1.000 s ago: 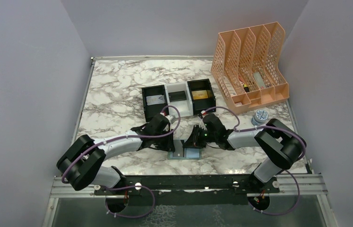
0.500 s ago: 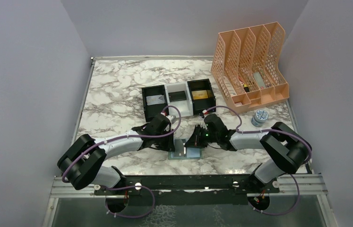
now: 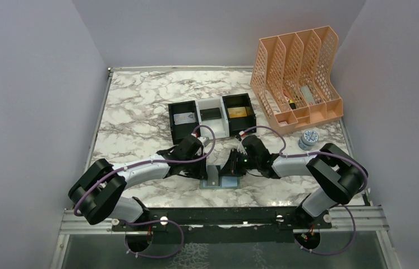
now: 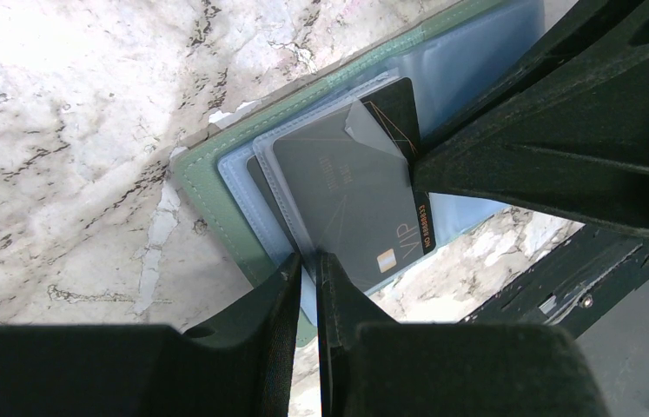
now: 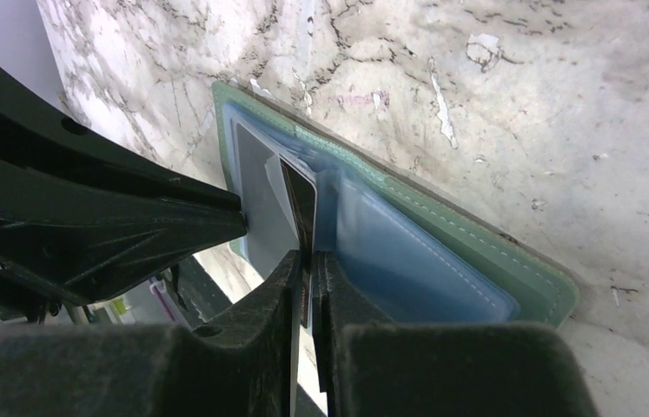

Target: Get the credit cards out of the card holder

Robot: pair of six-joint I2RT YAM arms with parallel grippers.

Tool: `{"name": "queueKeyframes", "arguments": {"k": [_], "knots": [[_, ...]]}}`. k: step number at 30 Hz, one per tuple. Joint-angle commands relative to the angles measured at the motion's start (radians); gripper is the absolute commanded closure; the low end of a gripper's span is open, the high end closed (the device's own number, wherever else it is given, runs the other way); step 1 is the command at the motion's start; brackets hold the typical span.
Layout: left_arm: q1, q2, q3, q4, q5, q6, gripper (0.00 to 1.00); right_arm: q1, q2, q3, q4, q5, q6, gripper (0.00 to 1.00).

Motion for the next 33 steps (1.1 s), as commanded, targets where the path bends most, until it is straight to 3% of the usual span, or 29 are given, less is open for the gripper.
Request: {"name": "queueKeyframes", "arguments": {"k": [1,7,20,29,33], "knots": [[-0.012,0.011,0.013,-0.03,-0.035,0.015,0.85,0.002,0.015,0.009,0.038,-0.032,-0.007,0.91],[-0.013,0.012,0.016,-0.03,-0.037,0.013,0.85,0.0,-0.006,0.0,0.036,-0.017,-0.003,0.99],[-0.015,0.023,0.022,-0.038,-0.043,0.018,0.87,-0.021,-0.059,-0.027,0.002,0.032,0.0,0.99],[-0.017,0.027,0.026,-0.038,-0.041,0.022,0.88,-0.021,0.007,-0.013,0.056,-0.036,0.006,0.75],[-0.017,0.03,0.028,-0.039,-0.041,0.023,0.88,-0.02,0.029,-0.012,0.069,-0.042,0.007,0.78]]}}
